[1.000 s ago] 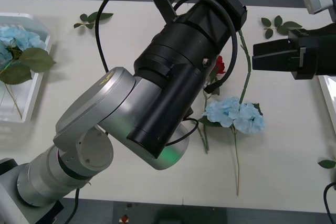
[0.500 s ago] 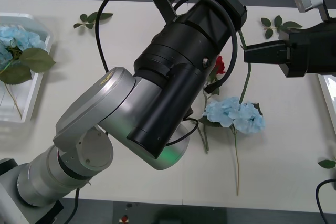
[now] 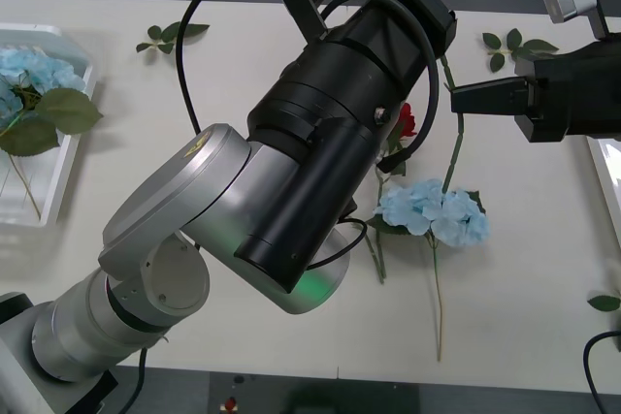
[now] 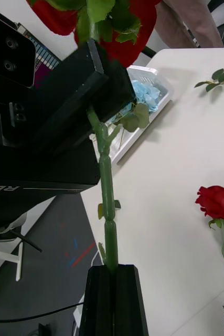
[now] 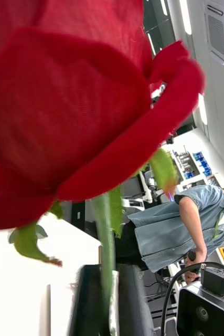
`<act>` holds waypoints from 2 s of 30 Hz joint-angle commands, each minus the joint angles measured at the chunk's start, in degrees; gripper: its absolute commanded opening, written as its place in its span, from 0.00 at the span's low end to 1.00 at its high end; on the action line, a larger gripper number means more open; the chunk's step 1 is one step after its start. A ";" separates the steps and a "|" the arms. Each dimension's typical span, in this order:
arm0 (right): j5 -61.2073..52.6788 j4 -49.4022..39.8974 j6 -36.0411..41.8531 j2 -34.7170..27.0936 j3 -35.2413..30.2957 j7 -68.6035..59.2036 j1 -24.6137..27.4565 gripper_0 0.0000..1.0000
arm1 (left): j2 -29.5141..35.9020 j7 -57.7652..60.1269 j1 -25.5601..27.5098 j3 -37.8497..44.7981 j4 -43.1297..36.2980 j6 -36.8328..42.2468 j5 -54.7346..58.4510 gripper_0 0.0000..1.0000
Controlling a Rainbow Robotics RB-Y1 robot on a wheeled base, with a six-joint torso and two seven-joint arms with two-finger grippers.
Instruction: Put the red flowers into the right box and the blue flowers into the left box
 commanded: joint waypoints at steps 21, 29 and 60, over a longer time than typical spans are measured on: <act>3.43 0.00 7.28 -4.48 -7.88 -3.58 -0.93 0.00 | 0.18 0.96 0.86 0.37 -0.99 -0.44 -0.48 1.00; 6.51 9.32 15.81 -7.21 -17.55 -3.93 -0.84 0.00 | 1.68 1.05 2.18 1.34 -0.55 -0.26 -1.10 1.00; 53.44 25.93 -7.31 -19.69 -19.57 -5.34 7.15 0.00 | 11.08 -0.62 6.22 -2.97 0.68 14.15 23.42 1.00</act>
